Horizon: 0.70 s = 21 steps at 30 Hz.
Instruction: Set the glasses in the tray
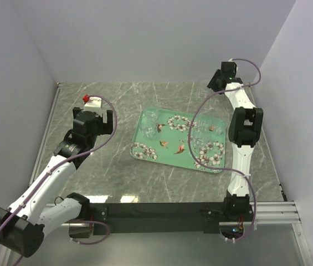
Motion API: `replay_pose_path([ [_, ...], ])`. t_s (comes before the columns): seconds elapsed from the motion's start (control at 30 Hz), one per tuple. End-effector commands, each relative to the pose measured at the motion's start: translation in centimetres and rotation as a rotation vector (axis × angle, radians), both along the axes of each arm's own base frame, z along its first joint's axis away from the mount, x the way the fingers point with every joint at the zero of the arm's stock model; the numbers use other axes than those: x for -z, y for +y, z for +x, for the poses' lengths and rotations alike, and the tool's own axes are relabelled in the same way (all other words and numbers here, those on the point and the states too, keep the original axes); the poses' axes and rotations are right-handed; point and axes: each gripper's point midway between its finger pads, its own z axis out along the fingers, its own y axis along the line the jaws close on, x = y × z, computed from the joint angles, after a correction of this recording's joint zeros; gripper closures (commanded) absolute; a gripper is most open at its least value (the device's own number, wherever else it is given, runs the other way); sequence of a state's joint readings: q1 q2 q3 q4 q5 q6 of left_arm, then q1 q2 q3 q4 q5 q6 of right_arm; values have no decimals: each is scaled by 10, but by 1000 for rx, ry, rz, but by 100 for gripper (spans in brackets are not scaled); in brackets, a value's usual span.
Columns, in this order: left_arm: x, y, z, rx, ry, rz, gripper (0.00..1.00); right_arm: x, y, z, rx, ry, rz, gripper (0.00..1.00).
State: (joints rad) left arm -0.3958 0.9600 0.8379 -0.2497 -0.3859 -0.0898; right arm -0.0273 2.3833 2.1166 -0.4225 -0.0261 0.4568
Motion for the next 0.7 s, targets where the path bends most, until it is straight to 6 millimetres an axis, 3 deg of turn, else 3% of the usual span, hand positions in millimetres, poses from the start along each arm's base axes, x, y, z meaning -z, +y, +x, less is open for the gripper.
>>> replay_pose_path([
  [0.0,-9,4,4,-19,-36,7,1,-24,-11,17,28,-82,-5,55],
  [0.13,-7,6,4,-25,-30,10,1,-21,-14,16,32,-71,7,68],
  [0.27,-6,5,4,-24,-29,9,1,-16,-19,13,40,-55,27,73],
  [0.67,-5,5,5,-22,-24,11,1,-1,-18,4,46,2,61,72],
])
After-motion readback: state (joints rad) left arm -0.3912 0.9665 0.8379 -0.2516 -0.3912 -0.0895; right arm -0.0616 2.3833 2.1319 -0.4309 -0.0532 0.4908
